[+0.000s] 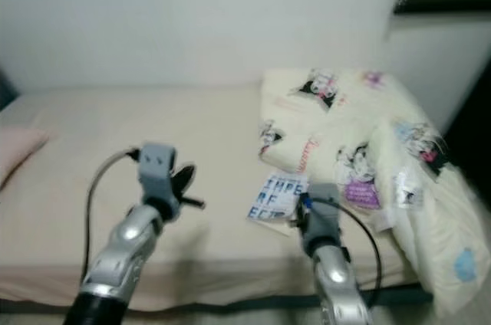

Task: Clean up the room

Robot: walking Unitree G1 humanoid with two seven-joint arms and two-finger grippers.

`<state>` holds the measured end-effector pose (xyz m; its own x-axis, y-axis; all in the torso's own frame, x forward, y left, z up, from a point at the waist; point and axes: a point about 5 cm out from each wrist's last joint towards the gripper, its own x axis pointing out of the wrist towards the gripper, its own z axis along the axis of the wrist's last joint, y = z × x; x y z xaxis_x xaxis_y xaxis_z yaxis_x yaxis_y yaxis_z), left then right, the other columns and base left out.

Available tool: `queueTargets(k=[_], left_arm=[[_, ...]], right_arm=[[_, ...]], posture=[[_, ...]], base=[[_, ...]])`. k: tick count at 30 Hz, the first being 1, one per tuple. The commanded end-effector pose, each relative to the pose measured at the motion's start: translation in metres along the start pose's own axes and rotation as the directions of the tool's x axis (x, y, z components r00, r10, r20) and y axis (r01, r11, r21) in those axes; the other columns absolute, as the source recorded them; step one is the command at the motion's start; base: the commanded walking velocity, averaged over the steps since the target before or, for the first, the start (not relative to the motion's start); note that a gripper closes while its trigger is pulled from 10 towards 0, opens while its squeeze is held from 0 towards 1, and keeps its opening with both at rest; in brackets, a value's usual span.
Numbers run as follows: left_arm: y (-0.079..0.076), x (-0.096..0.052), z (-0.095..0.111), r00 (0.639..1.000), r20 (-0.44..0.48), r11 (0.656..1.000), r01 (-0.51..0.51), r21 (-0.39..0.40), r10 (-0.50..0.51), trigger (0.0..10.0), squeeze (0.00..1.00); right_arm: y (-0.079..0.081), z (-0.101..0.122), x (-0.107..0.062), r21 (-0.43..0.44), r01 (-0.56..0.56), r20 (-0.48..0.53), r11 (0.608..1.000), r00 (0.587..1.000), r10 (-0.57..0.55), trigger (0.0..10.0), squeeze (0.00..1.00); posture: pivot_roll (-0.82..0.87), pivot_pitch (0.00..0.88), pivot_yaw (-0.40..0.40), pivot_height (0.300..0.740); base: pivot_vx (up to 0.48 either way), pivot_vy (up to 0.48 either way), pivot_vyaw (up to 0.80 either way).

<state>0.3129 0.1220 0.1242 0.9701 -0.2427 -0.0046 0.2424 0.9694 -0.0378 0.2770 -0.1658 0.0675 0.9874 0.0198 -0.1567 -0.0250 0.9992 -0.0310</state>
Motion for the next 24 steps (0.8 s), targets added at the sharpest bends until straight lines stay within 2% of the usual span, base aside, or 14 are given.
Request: queueTargets(k=[1,8,24], left_arm=[[0.0095,-0.0032,-0.0037,1.0,-0.012,1.0,-0.023,0.002,0.023,10.0,0.0],[0.0092,-0.0028,-0.0031,1.0,-0.008,1.0,-0.021,0.005,0.021,10.0,0.0],[0.0138,-0.0076,-0.0092,1.0,-0.023,1.0,-0.012,0.009,0.012,10.0,0.0]], right_arm=[[0.0136,0.0011,0.0013,0.021,-0.04,0.006,0.999,0.999,0.04,10.0,0.0],[0.0141,0.0004,0.0013,0.024,-0.04,0.002,0.999,0.999,0.04,10.0,0.0],[0.015,-0.0011,0.0004,0.035,-0.036,-0.007,0.999,0.999,0.036,10.0,0.0]], posture=[[-0.03,0.018,0.034,0.74],[-0.03,0.017,0.034,0.74],[-0.03,0.014,0.036,0.74]], base=[[0.334,0.0,0.0],[0.308,0.0,0.0],[0.0,0.0,0.0]])
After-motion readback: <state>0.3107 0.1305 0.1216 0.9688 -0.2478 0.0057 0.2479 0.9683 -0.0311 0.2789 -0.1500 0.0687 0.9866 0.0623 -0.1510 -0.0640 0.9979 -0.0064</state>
